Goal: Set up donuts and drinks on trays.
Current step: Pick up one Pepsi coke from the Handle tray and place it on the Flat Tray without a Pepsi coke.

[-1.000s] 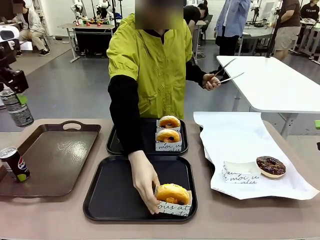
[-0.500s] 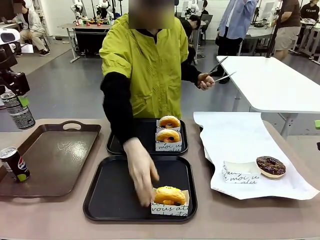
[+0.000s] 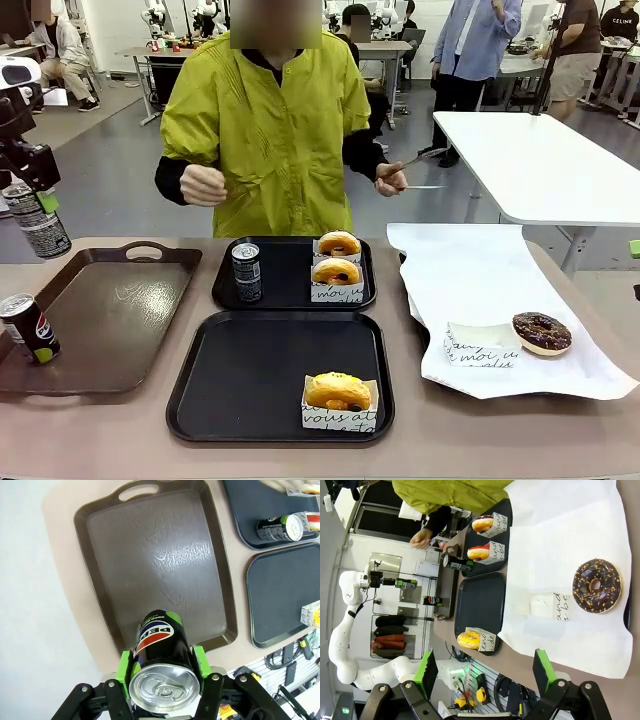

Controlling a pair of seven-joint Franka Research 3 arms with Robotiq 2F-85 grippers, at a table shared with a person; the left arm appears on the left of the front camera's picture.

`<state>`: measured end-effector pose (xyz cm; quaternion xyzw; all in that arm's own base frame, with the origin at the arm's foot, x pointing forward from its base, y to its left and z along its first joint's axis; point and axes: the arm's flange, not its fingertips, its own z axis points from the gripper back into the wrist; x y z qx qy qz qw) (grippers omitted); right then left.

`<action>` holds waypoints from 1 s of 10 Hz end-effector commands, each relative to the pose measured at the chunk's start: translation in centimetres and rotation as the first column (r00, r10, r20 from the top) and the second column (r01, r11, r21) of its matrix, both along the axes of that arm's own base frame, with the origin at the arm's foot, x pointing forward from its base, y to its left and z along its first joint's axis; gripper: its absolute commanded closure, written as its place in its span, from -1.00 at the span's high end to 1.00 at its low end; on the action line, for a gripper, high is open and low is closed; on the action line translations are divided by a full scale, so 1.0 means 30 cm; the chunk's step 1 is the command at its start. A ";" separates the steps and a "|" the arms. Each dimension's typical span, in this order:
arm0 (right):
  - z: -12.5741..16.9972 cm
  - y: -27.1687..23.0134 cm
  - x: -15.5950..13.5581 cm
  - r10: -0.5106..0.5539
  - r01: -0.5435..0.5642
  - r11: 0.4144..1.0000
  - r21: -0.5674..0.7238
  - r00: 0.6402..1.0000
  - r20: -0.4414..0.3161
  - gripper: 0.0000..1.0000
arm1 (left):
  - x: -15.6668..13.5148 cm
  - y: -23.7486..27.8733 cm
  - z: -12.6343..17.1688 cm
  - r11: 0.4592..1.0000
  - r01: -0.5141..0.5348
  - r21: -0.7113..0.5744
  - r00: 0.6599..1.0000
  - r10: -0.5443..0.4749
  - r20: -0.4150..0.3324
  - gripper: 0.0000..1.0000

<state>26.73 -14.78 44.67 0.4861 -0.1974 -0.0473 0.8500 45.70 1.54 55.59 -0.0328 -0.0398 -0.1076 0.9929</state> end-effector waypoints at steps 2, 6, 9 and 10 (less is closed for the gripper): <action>0.000 0.000 0.006 -0.001 0.001 1.000 0.002 1.000 0.004 1.00 | -0.127 -0.101 0.023 0.993 0.116 -0.022 0.993 -0.116 0.000 0.17; 0.000 0.000 0.006 -0.001 0.001 1.000 0.002 1.000 0.004 1.00 | -0.391 -0.329 0.013 0.957 0.290 -0.002 0.951 -0.288 -0.117 0.17; 0.000 0.000 0.006 -0.001 0.001 1.000 0.002 1.000 0.004 1.00 | -0.506 -0.461 -0.014 0.937 0.350 -0.004 0.934 -0.349 -0.073 0.17; 0.000 0.000 0.006 -0.001 0.001 1.000 0.002 1.000 0.004 1.00 | -0.507 -0.465 -0.009 0.945 0.328 -0.002 0.944 -0.328 -0.031 0.17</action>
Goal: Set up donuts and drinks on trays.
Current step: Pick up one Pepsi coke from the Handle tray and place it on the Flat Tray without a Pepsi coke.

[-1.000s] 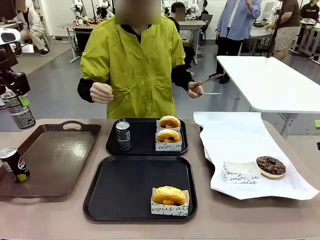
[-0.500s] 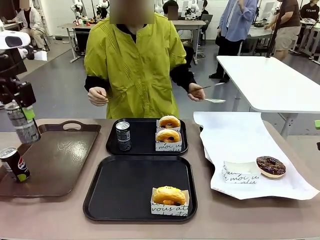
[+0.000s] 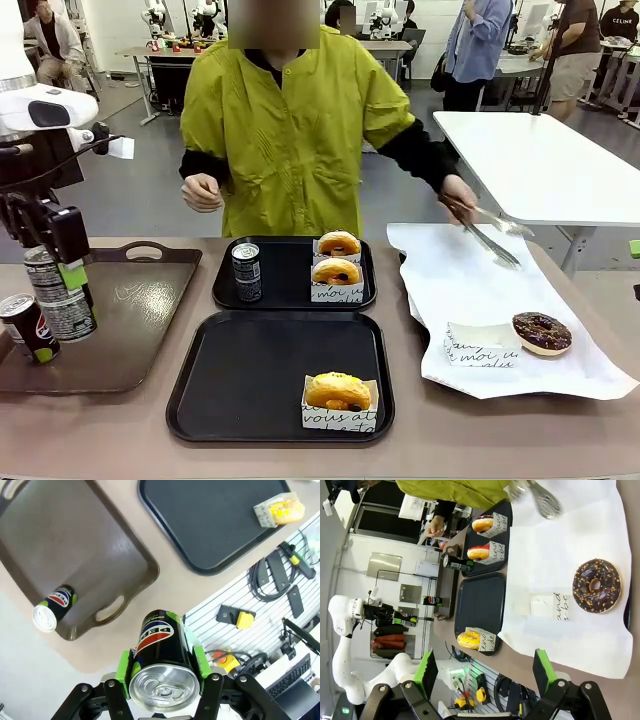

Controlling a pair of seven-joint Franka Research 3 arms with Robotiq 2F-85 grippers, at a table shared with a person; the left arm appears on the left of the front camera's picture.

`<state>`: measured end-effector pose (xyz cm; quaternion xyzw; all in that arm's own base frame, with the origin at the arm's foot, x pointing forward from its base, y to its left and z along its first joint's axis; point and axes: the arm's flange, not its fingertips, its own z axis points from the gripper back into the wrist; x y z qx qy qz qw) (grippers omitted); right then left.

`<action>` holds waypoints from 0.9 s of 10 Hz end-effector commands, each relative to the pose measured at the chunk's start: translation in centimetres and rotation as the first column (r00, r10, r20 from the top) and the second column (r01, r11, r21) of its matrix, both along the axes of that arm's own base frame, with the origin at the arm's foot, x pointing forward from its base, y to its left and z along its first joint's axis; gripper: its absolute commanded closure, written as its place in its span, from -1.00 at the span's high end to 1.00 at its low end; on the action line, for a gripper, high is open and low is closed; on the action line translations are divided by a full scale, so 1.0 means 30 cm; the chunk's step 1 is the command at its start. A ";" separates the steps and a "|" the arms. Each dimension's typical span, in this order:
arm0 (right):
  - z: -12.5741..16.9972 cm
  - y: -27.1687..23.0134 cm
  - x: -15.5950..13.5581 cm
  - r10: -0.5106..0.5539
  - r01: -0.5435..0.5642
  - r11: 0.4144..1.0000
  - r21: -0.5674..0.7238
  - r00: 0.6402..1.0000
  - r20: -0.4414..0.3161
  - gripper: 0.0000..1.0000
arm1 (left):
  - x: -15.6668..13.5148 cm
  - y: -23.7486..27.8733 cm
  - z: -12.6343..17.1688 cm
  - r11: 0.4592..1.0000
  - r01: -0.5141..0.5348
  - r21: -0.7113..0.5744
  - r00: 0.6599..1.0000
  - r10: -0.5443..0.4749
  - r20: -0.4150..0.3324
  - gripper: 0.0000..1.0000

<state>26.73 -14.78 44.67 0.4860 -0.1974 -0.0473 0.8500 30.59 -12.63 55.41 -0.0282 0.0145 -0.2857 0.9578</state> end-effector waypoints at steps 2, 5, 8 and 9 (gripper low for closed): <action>0.000 0.000 0.006 -0.001 0.001 1.000 0.002 1.000 0.004 1.00 | 0.016 0.020 -0.004 1.000 -0.006 0.011 1.000 0.006 -0.022 0.17; 0.000 0.000 0.006 -0.001 0.001 1.000 0.002 1.000 0.004 1.00 | 0.016 0.020 -0.004 1.000 -0.006 0.011 1.000 0.006 -0.022 0.17; 0.000 0.000 0.006 -0.001 0.001 1.000 0.002 1.000 0.004 1.00 | 0.021 -0.048 -0.032 0.999 -0.035 -0.035 0.999 0.035 0.023 0.17; 0.000 0.000 0.006 -0.001 0.001 1.000 0.002 1.000 0.004 1.00 | 0.002 -0.109 -0.059 0.998 -0.059 -0.032 0.997 0.060 0.052 0.17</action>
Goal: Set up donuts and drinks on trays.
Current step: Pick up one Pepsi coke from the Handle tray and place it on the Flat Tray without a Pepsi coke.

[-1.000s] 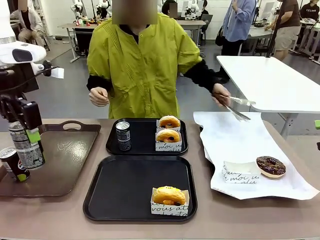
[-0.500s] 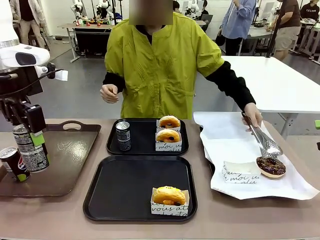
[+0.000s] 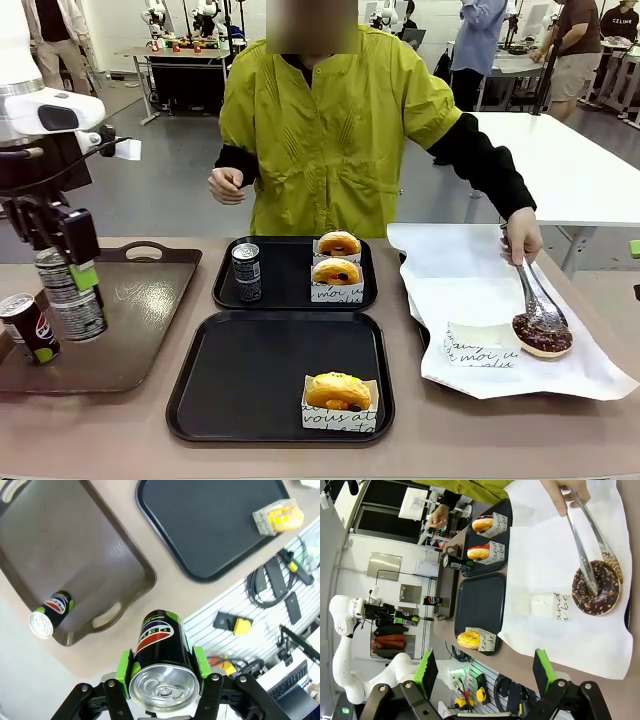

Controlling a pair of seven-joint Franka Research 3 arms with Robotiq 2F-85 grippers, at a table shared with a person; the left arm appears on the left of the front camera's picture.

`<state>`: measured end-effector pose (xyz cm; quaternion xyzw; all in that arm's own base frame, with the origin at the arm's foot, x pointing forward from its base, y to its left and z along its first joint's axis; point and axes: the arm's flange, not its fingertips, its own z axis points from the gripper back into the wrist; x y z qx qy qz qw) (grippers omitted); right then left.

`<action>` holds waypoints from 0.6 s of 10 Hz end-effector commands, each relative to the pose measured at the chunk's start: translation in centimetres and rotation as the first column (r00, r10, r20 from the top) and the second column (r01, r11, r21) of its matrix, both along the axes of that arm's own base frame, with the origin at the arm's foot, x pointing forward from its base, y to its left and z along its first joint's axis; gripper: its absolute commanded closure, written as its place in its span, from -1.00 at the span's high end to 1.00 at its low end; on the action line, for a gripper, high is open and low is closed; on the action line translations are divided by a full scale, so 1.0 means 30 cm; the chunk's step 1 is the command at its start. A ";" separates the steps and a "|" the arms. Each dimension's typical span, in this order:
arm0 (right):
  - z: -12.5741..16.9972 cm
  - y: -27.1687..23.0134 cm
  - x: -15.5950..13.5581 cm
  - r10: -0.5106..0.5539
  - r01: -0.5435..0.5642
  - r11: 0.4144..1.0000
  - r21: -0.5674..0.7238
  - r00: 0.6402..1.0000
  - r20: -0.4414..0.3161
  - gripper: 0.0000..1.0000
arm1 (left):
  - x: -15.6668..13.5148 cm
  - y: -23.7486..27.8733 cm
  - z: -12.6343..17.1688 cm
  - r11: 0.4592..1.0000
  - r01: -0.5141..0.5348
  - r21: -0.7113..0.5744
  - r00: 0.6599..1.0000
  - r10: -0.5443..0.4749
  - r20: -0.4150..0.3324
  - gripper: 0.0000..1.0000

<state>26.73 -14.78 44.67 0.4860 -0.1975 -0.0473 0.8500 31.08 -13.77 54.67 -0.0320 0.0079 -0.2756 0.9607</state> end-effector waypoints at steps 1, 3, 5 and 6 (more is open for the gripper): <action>0.000 0.000 0.006 -0.001 0.001 1.000 0.002 1.000 0.004 1.00 | -0.027 -0.127 -0.045 0.999 -0.051 -0.015 0.996 0.052 0.075 0.17; 0.000 0.000 0.006 -0.001 0.001 1.000 0.002 1.000 0.004 1.00 | -0.045 -0.224 -0.050 0.998 -0.054 -0.015 0.991 0.055 0.119 0.17; 0.000 0.000 0.006 -0.001 0.001 1.000 0.002 1.000 0.004 1.00 | -0.045 -0.330 -0.042 0.999 -0.032 -0.026 0.992 0.035 0.122 0.17; 0.000 0.000 0.006 -0.001 0.001 1.000 0.002 1.000 0.004 1.00 | -0.037 -0.378 -0.042 0.999 -0.025 -0.023 0.991 0.028 0.132 0.17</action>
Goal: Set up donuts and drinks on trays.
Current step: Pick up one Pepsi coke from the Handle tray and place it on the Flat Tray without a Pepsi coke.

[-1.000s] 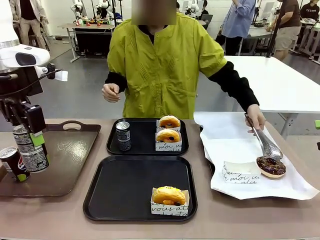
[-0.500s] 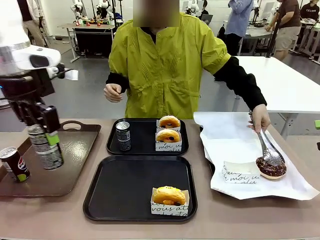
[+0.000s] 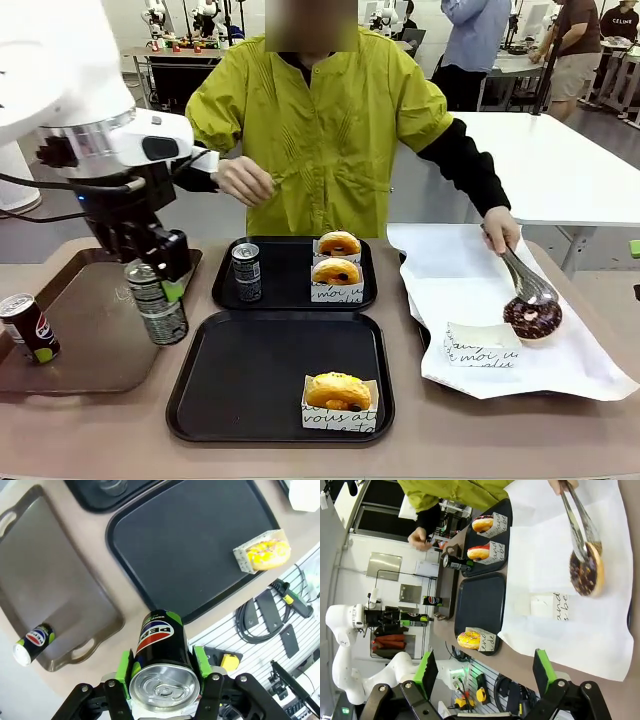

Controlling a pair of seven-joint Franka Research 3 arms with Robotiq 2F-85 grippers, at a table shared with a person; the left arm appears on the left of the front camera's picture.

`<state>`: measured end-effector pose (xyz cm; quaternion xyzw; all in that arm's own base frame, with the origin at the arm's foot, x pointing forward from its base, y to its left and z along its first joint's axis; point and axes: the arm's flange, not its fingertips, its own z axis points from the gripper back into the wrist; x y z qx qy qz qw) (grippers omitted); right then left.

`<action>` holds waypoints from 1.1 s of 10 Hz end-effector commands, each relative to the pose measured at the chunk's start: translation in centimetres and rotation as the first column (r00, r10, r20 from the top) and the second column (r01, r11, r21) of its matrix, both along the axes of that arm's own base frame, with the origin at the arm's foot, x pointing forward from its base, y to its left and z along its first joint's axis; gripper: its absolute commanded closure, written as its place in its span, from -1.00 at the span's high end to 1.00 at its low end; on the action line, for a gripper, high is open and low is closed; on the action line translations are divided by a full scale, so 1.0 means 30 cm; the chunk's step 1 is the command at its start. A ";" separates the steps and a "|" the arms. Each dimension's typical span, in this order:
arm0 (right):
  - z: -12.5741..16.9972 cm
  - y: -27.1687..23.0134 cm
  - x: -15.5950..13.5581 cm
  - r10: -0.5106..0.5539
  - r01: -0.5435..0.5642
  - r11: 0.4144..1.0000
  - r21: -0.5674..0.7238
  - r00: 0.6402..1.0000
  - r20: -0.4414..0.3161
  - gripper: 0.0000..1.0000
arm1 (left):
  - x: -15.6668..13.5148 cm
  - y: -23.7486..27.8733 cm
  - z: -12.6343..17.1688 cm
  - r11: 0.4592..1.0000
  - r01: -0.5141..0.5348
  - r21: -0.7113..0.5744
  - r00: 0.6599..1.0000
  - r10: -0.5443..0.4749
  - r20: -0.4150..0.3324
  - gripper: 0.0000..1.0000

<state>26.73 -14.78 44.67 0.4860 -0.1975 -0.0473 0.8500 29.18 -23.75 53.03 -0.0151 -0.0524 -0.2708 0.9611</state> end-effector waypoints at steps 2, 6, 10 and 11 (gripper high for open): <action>0.000 0.000 0.006 -0.001 0.001 1.000 0.002 1.000 0.004 1.00 | 0.086 -0.140 -0.002 1.000 -0.011 -0.002 1.000 0.011 0.013 0.17; 0.000 0.000 0.006 -0.001 0.001 1.000 0.002 1.000 0.004 1.00 | 0.081 -0.145 0.054 0.993 0.105 0.049 0.984 -0.096 -0.152 0.17; 0.000 0.000 0.006 -0.001 0.001 1.000 0.002 1.000 0.004 1.00 | -0.104 0.265 0.176 0.990 0.140 0.004 0.975 -0.138 -0.173 0.17; 0.000 0.000 0.006 -0.001 0.001 1.000 0.002 1.000 0.004 1.00 | -0.079 0.262 0.161 0.991 0.130 0.020 0.976 -0.124 -0.180 0.17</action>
